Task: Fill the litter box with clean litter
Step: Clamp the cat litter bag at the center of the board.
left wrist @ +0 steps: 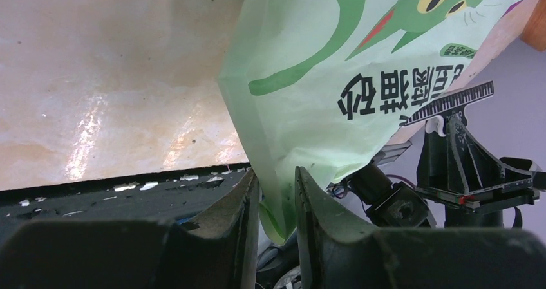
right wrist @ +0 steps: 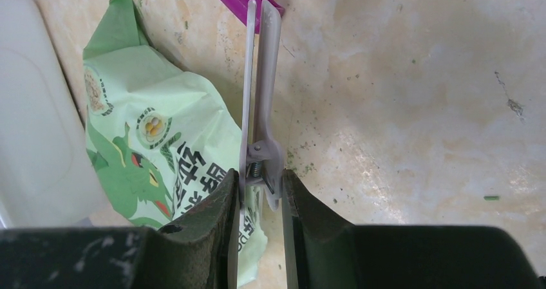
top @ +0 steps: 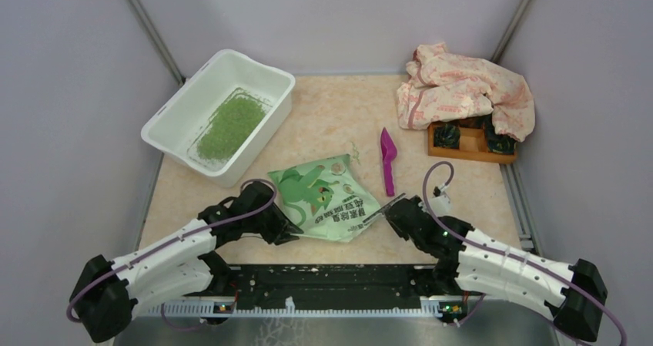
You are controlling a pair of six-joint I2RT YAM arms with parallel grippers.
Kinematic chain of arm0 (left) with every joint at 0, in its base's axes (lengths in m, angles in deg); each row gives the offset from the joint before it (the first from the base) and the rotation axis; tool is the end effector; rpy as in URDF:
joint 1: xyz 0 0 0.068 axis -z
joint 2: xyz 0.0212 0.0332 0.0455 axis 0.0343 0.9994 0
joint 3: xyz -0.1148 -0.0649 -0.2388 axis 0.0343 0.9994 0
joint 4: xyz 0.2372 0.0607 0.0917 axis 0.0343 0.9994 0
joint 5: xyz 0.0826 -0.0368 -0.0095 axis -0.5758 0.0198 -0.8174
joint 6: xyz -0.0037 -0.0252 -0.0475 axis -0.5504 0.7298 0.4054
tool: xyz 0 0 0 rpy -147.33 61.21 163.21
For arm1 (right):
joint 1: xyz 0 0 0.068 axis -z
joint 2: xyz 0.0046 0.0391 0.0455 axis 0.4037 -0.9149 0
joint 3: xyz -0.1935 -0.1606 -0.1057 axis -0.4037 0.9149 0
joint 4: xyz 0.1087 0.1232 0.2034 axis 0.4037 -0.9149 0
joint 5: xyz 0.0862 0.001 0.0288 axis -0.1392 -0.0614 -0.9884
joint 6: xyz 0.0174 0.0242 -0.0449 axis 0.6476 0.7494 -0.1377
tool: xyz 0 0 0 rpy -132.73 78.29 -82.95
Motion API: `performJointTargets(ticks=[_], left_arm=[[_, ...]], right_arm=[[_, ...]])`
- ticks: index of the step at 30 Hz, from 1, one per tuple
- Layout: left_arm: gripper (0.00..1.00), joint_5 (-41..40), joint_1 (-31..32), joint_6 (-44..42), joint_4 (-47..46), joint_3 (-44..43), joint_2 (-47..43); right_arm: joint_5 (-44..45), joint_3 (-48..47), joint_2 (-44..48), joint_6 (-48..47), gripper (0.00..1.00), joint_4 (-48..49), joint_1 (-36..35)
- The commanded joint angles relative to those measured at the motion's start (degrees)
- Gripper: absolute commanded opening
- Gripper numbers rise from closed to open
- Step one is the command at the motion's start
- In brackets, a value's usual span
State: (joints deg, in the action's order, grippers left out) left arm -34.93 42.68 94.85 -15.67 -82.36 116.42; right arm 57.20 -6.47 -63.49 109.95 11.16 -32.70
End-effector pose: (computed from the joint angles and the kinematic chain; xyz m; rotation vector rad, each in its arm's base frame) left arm 0.1143 -0.1220 0.1772 -0.9045 2.7263 -0.9655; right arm 0.0872 0.0977 0.1835 1.0492 2.1737 0.5924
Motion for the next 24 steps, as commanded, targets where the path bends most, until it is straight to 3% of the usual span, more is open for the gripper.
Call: performJointTargets(ticks=[1,15,24], left_arm=[[0.31,1.31,0.45,0.1,-5.22,-0.01,0.87],[0.31,3.42,0.56,-2.66,-8.73,0.07,3.38],[0.31,5.18,0.97,-5.86,-10.33,0.3,4.1]], right_arm=[[1.3,-3.81,-1.28,-1.2,0.0,-1.79,-0.71],[2.36,1.08,3.57,-1.06,0.0,5.8,-1.4],[3.15,2.23,6.04,0.24,0.0,5.51,-1.41]])
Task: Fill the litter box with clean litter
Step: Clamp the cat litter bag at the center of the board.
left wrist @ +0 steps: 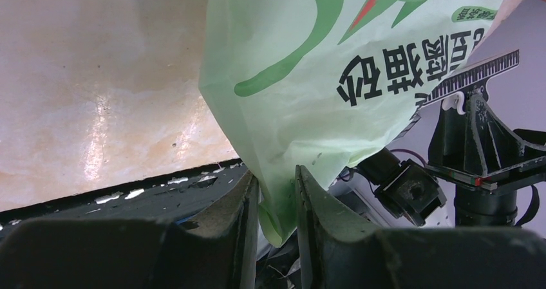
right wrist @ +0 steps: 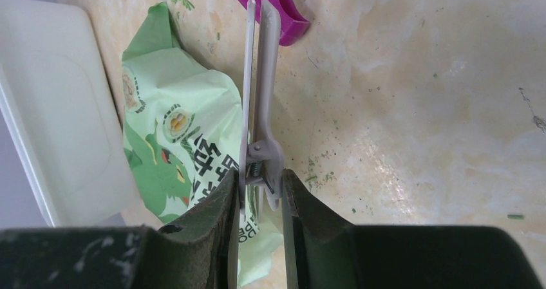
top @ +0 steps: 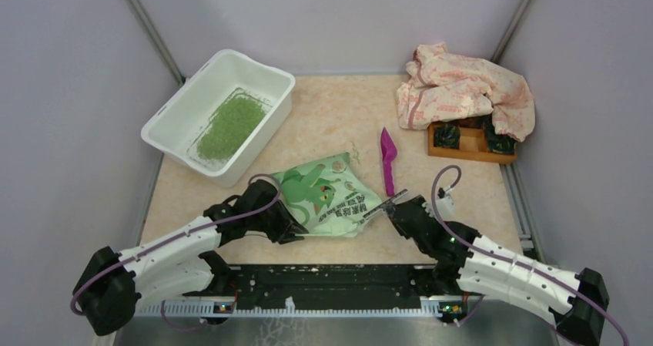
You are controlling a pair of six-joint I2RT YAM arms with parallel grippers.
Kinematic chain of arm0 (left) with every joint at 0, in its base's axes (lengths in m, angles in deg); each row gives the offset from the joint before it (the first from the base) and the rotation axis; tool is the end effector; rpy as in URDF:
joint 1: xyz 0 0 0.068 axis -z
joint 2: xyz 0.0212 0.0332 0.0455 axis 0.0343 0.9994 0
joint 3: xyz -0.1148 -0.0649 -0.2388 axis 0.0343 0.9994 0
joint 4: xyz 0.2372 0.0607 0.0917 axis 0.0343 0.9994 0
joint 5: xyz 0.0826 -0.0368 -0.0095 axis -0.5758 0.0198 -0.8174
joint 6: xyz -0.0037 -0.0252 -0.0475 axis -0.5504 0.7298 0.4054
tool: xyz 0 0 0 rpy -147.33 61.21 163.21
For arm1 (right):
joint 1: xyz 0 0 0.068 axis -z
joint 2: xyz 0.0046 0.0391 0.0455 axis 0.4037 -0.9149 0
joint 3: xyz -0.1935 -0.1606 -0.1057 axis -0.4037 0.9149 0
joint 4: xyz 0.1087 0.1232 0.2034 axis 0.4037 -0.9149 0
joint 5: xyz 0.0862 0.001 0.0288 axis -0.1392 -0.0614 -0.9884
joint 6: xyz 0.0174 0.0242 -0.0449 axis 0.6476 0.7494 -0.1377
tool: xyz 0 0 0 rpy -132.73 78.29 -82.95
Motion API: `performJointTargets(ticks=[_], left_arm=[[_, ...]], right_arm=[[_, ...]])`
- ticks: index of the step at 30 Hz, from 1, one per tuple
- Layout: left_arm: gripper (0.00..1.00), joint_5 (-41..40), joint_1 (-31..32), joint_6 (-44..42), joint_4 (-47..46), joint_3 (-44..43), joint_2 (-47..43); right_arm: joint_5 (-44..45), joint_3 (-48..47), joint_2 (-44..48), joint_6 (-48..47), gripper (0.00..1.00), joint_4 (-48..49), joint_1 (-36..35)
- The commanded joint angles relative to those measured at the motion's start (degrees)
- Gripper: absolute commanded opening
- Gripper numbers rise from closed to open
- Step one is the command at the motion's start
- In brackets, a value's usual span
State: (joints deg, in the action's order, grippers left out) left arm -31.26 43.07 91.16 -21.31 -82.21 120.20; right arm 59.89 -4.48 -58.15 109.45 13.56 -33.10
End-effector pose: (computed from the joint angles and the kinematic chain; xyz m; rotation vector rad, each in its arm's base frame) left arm 0.1203 -0.1328 0.1732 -0.7710 2.7640 -1.0434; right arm 0.0840 0.0918 0.1858 1.0506 2.0819 0.6837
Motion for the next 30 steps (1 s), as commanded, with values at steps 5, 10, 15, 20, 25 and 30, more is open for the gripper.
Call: performJointTargets(ticks=[5,10,15,20,25,30], left_arm=[[0.32,2.79,0.92,-4.51,-3.54,0.33,0.98],[0.32,2.83,0.93,-5.95,-1.77,1.83,-0.77],[0.32,2.28,0.93,-6.2,-0.06,3.33,-2.24],[0.32,2.28,1.04,-6.91,-0.05,2.86,-0.89],[0.32,2.23,1.1,-7.1,-0.4,2.37,-0.26],[0.32,1.92,1.11,-6.84,-0.85,2.71,-0.58]], right_arm=[[1.43,0.75,2.57,1.76,0.0,2.31,-1.06],[2.7,1.35,5.46,2.2,0.0,0.48,-1.02],[2.32,2.18,5.97,2.12,0.0,1.03,-0.93],[0.09,1.39,1.9,-0.58,0.0,3.13,-0.95],[-0.31,-1.88,-2.07,-3.18,0.0,2.27,-0.93],[-0.24,-2.26,-1.69,-3.49,0.02,1.76,-0.93]])
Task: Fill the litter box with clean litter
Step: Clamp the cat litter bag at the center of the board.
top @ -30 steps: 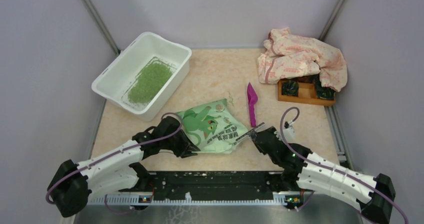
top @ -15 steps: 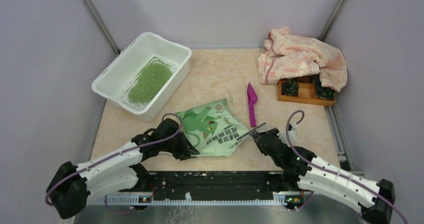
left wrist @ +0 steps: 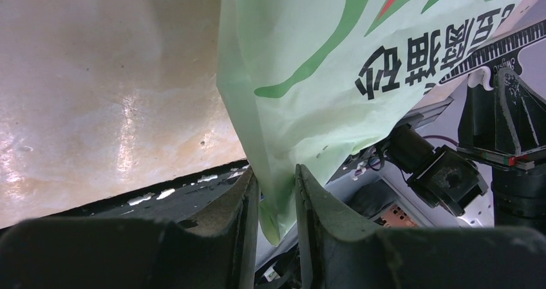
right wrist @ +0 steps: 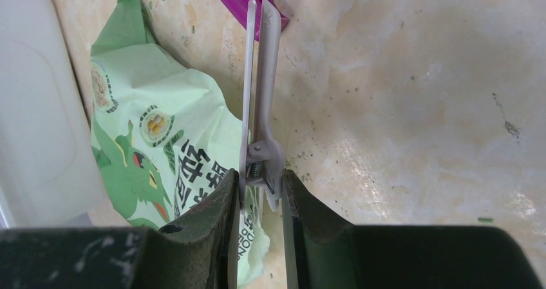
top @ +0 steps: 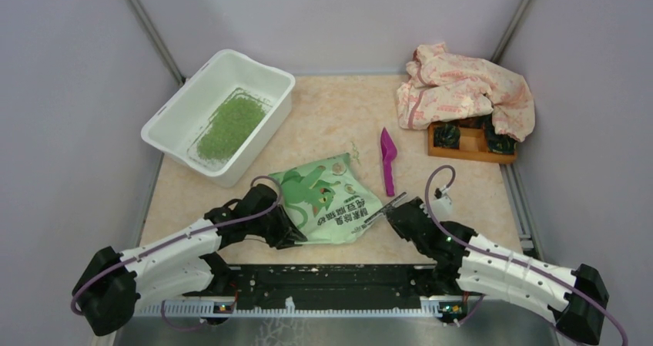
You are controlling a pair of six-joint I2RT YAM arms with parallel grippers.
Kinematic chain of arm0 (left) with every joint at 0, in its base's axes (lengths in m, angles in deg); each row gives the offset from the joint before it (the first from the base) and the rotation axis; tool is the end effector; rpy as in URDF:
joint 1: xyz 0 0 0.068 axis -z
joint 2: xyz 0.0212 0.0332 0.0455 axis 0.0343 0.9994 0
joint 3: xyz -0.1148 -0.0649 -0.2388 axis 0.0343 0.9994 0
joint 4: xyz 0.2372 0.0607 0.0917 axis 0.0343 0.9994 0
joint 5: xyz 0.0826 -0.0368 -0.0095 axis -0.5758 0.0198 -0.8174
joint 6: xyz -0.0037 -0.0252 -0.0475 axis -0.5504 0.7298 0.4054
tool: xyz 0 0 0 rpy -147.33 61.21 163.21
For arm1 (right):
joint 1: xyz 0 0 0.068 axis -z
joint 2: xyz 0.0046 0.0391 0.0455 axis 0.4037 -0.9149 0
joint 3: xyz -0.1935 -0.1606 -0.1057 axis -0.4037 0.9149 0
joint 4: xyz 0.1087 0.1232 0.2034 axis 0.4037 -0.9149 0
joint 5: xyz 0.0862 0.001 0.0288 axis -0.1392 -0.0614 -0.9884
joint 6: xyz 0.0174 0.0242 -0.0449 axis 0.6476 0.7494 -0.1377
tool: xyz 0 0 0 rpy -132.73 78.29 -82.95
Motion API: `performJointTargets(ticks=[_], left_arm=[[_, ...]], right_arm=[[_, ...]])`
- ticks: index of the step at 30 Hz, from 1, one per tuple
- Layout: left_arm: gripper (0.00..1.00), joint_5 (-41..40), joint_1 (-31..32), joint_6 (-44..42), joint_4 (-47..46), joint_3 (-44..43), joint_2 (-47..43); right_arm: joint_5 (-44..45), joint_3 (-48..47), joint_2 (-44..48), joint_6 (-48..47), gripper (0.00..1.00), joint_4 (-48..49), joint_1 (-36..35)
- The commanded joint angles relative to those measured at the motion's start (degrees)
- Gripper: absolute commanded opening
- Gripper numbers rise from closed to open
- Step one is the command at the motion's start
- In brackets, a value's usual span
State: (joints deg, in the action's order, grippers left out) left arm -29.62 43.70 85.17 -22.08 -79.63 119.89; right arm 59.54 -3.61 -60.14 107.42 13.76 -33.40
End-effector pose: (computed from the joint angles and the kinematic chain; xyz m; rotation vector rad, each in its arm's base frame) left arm 0.1135 -0.1300 0.1613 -0.6043 2.8178 -1.0245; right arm 0.0841 0.0935 0.1775 0.9974 2.1311 0.6189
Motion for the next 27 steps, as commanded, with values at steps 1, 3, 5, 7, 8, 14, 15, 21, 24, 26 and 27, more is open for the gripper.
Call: performJointTargets(ticks=[1,3,5,7,8,14,15,21,24,26,27], left_arm=[[0.32,0.38,0.47,-0.83,-0.34,0.23,-0.21],[0.32,0.57,0.47,-0.7,-0.79,0.4,-0.06],[0.32,0.77,0.47,-0.44,-1.87,0.71,0.05],[0.32,1.37,0.47,-0.19,-3.2,0.97,0.41],[0.32,1.68,0.47,-0.06,-3.96,1.16,0.66],[0.31,3.07,0.73,-0.04,-7.84,0.8,2.91],[0.31,3.23,0.86,-0.08,-8.27,0.59,3.32],[0.31,3.72,1.22,-0.21,-9.39,-0.53,4.64],[0.31,3.71,1.26,-0.12,-9.48,-0.76,4.56],[0.31,3.85,1.33,-0.04,-9.56,-0.96,4.55],[0.31,3.85,1.4,-0.03,-9.57,-1.1,4.56]], right_arm=[[0.11,-3.27,0.32,-1.36,0.03,1.1,-0.63],[-0.07,-3.24,0.47,-1.33,0.04,0.99,-0.62],[-0.17,-2.92,0.68,-1.5,0.04,1.5,-0.63],[-0.31,-2.86,0.47,-1.68,0.04,2.28,-0.69],[-0.39,-2.93,0.21,-1.62,0.03,2.41,-0.65],[-0.27,-3.54,-0.81,-2.08,0.0,3.22,-0.67],[-0.25,-3.61,-0.9,-2.21,0.0,3.24,-0.65],[-0.16,-3.68,-0.47,-2.39,0.05,2.21,-0.63],[-0.1,-3.34,0.4,-2.23,0.06,1.75,-0.63],[0.1,-3.02,0.94,-1.87,0.04,1.54,-0.67],[0.15,-2.92,1.14,-2.01,0.03,1.53,-0.64]])
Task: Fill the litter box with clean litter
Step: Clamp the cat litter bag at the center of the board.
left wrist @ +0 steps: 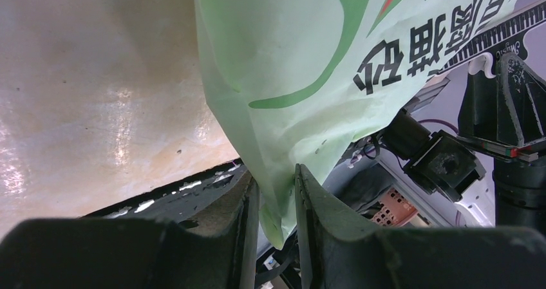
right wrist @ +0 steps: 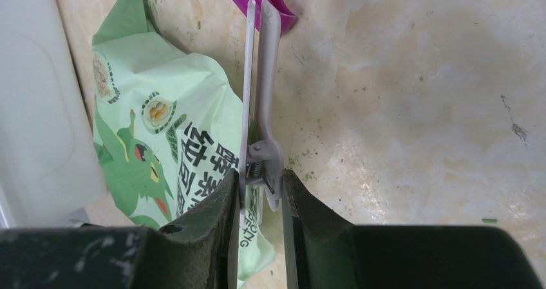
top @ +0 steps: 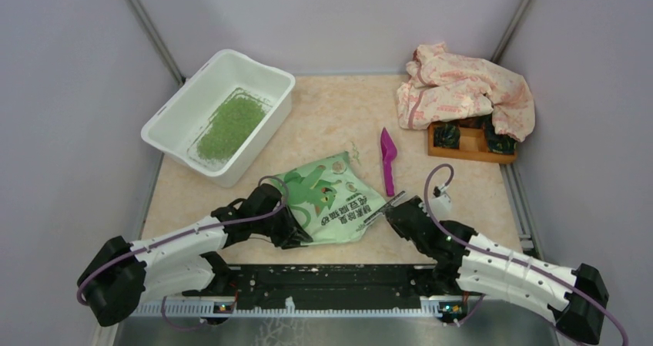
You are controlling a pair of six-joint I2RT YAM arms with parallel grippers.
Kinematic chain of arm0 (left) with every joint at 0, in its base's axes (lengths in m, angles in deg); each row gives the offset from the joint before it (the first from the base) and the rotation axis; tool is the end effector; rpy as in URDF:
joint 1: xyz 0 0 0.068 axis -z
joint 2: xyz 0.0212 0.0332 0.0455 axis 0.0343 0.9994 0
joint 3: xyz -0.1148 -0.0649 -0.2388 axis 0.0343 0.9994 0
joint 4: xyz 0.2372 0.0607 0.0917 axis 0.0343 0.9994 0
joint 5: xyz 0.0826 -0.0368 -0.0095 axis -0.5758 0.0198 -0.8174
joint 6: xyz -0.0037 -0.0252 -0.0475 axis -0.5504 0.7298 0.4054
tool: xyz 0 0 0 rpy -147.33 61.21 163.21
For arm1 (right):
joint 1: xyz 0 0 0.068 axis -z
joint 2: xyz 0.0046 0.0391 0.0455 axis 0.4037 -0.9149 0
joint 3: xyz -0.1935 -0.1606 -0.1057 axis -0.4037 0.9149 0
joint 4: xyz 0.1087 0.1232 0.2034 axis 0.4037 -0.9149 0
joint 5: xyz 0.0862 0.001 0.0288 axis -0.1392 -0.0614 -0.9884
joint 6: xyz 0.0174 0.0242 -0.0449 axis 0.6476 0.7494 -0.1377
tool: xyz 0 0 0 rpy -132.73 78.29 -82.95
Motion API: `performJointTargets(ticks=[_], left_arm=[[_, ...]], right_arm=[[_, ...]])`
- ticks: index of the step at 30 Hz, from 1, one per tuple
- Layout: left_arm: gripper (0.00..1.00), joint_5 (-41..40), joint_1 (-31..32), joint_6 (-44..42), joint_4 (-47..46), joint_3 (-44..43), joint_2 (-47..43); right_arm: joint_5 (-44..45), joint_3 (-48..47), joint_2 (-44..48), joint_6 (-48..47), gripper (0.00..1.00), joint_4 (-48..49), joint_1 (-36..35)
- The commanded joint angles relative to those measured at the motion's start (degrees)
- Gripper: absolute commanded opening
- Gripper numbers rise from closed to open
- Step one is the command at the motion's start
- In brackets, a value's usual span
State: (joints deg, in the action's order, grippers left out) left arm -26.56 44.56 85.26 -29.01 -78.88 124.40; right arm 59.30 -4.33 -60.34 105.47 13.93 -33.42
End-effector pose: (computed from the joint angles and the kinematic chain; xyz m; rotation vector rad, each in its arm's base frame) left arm 0.1179 -0.1410 0.1534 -0.5538 2.8362 -1.1070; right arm 0.0849 0.0950 0.1812 0.9607 2.1408 0.6186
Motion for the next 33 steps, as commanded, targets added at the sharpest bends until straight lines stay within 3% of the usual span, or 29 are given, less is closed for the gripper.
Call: performJointTargets(ticks=[1,33], left_arm=[[0.31,0.84,0.51,-0.14,-2.64,-1.96,0.1],[0.31,1.17,2.43,2.06,-8.02,-2.81,2.96]], right_arm=[[0.43,-2.25,1.39,-0.04,0.03,1.34,-0.62],[-2.04,-0.09,-1.44,-1.52,0.01,9.16,-0.61]])
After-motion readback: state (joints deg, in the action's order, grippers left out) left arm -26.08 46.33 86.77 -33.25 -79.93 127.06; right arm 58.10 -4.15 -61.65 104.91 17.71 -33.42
